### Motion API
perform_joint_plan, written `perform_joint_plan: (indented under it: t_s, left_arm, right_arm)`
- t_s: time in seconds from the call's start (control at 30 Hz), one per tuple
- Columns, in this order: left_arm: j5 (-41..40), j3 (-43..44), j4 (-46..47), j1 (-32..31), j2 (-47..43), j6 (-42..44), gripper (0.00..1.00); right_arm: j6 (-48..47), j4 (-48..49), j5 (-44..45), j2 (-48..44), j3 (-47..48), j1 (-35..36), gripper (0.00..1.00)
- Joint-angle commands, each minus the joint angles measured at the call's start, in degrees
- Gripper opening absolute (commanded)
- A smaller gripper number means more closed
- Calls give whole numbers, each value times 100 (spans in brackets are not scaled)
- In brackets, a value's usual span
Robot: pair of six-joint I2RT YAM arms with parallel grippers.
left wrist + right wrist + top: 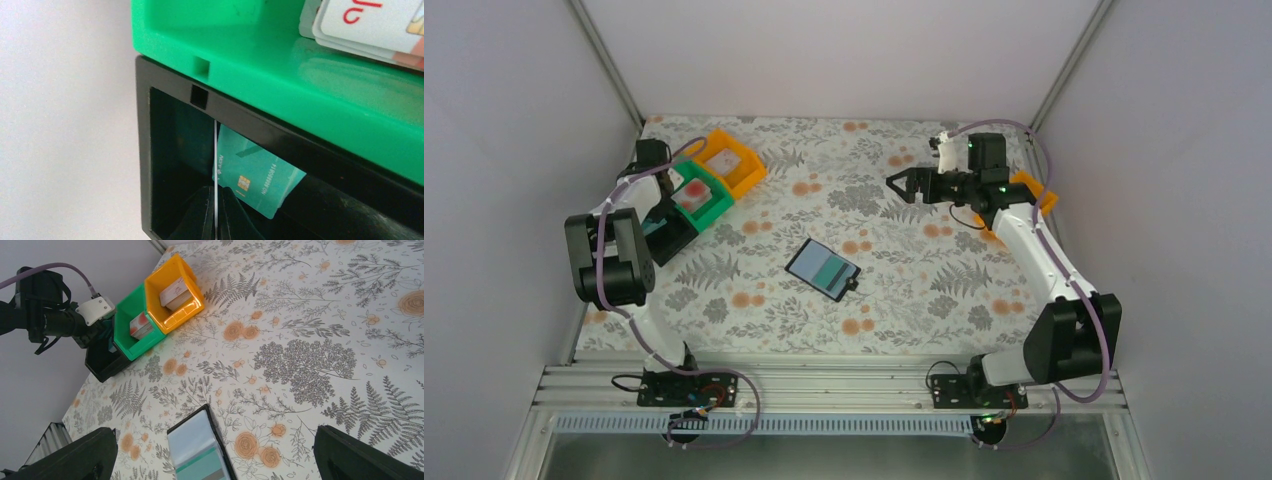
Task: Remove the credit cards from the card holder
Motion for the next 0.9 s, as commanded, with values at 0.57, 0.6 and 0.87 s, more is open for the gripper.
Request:
perform_joint_plan:
  t_s: [0.57,0.6,0.87]
  left_arm:
    - [-8,-242,487,-21,241,302,2]
    - [4,-263,490,-18,248,295,3]
    - [-13,-240,510,-18,262,292,28]
  right_arm:
    - [-52,174,-374,-30,-35,-79,99]
    - [-50,180,-386,-32,-43,-80,99]
    - [-46,189,-441,-60,-39,-83,99]
